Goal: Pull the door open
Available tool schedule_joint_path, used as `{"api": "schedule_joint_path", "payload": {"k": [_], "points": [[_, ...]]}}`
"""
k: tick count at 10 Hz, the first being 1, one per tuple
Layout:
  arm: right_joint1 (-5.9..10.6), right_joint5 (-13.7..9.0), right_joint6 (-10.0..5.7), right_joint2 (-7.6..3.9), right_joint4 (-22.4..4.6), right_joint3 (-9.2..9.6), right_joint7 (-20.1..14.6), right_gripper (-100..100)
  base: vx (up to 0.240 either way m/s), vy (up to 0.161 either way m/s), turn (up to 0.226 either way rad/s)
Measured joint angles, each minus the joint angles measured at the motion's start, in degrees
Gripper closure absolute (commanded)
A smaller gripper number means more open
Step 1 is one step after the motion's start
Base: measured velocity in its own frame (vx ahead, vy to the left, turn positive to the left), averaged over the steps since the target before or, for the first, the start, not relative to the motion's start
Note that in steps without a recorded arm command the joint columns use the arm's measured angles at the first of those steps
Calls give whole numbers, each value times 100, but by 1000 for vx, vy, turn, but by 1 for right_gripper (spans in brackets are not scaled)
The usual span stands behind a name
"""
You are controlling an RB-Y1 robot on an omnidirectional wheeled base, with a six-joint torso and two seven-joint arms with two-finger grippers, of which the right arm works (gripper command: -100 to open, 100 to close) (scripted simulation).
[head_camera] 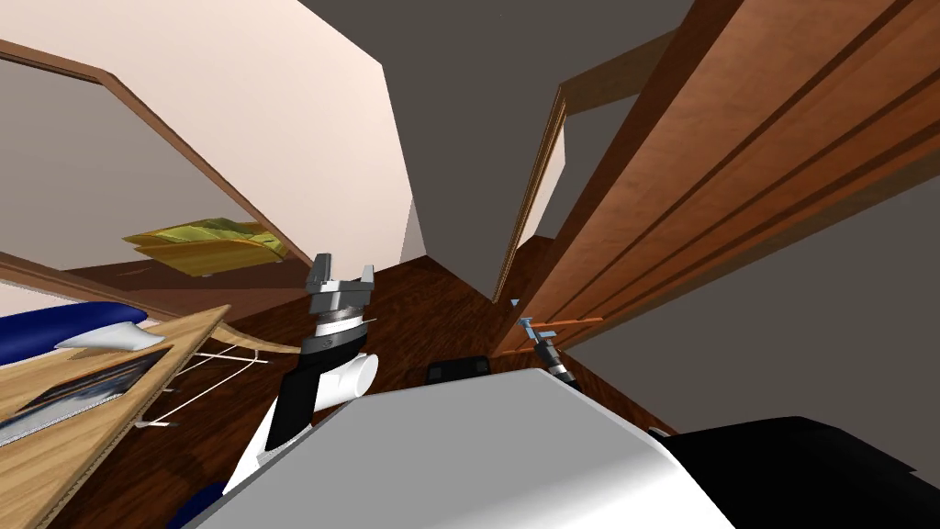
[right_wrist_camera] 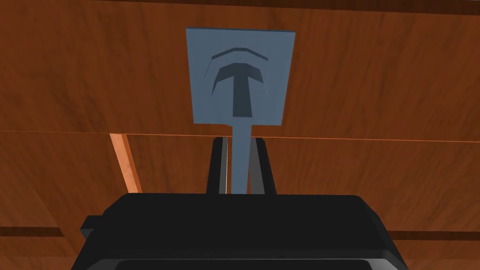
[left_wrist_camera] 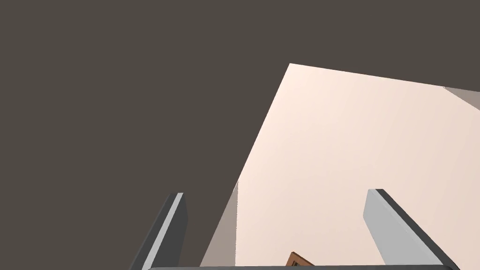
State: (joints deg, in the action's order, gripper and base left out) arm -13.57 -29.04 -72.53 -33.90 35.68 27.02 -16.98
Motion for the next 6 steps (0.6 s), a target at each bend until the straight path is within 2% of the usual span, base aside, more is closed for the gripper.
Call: {"api": "schedule_joint_path", "payload": {"k": [6], "points": [[30,-52,-199,-31,-182,160,-68,100,-220,-66,160]]}}
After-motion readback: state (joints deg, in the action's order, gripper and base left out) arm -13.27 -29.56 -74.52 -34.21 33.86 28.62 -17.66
